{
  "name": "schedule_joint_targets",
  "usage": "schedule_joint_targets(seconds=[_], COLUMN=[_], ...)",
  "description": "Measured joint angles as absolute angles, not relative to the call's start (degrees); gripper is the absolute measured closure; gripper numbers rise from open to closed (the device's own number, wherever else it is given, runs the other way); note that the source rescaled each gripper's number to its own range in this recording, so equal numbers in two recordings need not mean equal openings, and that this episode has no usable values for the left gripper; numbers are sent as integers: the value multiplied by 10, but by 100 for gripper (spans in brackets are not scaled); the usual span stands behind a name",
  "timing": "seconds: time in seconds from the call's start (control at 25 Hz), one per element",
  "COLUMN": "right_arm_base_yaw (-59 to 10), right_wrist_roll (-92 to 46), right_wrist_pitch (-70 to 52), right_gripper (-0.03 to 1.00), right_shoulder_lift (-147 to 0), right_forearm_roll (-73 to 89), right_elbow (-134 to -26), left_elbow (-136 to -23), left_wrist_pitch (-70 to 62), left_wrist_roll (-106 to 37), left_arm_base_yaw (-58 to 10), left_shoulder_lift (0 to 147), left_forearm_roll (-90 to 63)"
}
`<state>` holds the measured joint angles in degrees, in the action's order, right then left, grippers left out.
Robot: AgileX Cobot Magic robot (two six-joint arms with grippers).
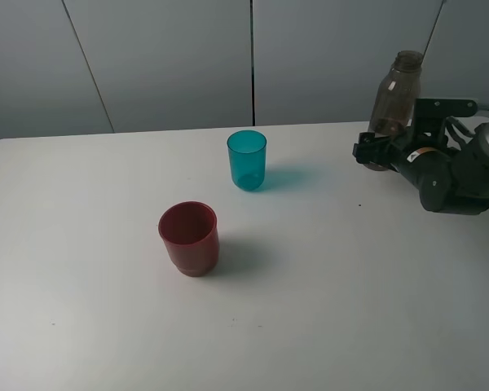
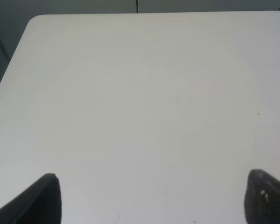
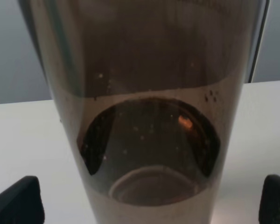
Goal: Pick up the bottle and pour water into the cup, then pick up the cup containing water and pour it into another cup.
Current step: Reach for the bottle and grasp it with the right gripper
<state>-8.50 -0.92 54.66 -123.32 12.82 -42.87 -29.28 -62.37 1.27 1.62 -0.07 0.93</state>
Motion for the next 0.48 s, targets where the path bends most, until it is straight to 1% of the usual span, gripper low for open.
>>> schedule_joint_targets(seconds=[0.48], right_arm_base_yaw=[-85], right_wrist_roll=[-10], right_wrist_pitch=[537], right_gripper=[-3], right_shoulder_lift=[-1248], right_forearm_roll=[126], right_elbow=[-477], left_elbow=[-293], left_wrist_pitch=[-624], left_wrist_roll=[13], left_arm_base_yaw=[16], left_shoulder_lift=[-1], left_forearm_roll=[9])
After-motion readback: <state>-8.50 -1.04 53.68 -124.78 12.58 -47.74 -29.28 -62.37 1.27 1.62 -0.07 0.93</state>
